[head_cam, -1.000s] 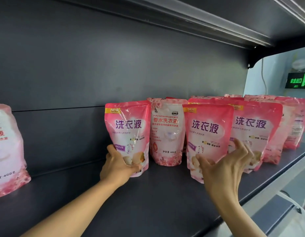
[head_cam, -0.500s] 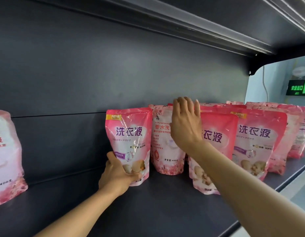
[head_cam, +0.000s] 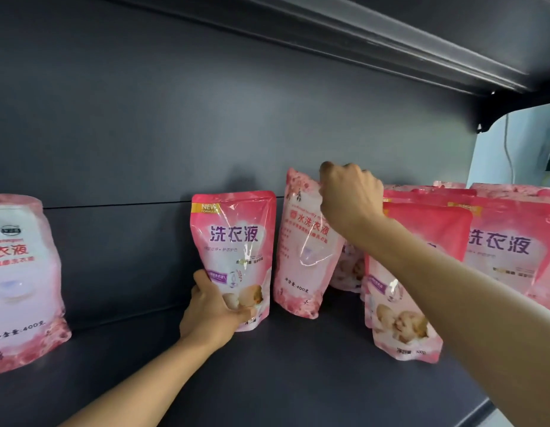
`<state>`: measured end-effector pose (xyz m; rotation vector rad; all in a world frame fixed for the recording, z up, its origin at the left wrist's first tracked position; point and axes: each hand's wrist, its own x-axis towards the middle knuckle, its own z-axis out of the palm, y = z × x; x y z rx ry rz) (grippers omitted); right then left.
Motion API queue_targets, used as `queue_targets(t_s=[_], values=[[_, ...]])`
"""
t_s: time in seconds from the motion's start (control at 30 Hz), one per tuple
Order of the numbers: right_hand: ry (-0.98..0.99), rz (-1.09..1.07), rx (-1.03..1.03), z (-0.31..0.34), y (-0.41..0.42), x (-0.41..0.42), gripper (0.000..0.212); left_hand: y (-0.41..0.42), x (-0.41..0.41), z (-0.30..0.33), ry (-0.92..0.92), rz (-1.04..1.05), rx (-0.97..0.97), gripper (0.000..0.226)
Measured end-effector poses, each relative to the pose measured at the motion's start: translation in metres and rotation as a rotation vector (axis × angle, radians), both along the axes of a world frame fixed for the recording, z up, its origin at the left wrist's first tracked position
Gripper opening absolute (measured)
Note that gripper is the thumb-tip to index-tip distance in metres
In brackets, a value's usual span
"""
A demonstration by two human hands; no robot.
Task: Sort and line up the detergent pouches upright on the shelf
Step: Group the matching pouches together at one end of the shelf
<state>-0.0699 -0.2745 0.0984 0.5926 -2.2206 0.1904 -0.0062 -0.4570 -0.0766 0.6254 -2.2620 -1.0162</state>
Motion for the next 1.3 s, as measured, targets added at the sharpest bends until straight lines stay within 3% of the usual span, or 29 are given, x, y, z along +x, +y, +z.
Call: queue_targets(t_s=[0.23,0.47,0.77,0.87,1.0,1.1,1.2,1.3], values=[[-0.038,0.022,-0.261,0.014,0.053,0.028,0.011,0.016,-0.02,0.007,-0.032,-0.04,0.005,0.083],[-0.066,0.063,-0.31,-0.002,0.098,0.029,0.015,0.05,-0.062,0.011,-0.039,-0.133,0.078,0.085],[-0.055,0.177,-0.395,-0.016,0.12,0.018,0.015,0.091,-0.096,0.012,-0.038,-0.272,0.106,0.065],[-0.049,0.236,-0.412,-0.024,0.123,0.017,0.015,0.092,-0.09,0.016,-0.116,-0.355,0.113,0.071],[-0.038,0.295,-0.473,-0.028,0.126,0.021,0.01,0.093,-0.062,0.022,-0.127,-0.307,0.065,0.103],[-0.17,0.367,-0.591,-0.031,0.131,0.029,0.01,0.103,-0.031,0.027,0.01,-0.268,0.05,0.075],[-0.344,0.449,-0.671,-0.047,0.139,0.038,0.019,0.121,0.001,0.036,0.072,-0.477,0.305,0.038],[-0.516,0.526,-0.595,-0.078,0.144,0.047,0.009,0.139,0.012,0.036,0.033,-0.629,0.525,0.038]])
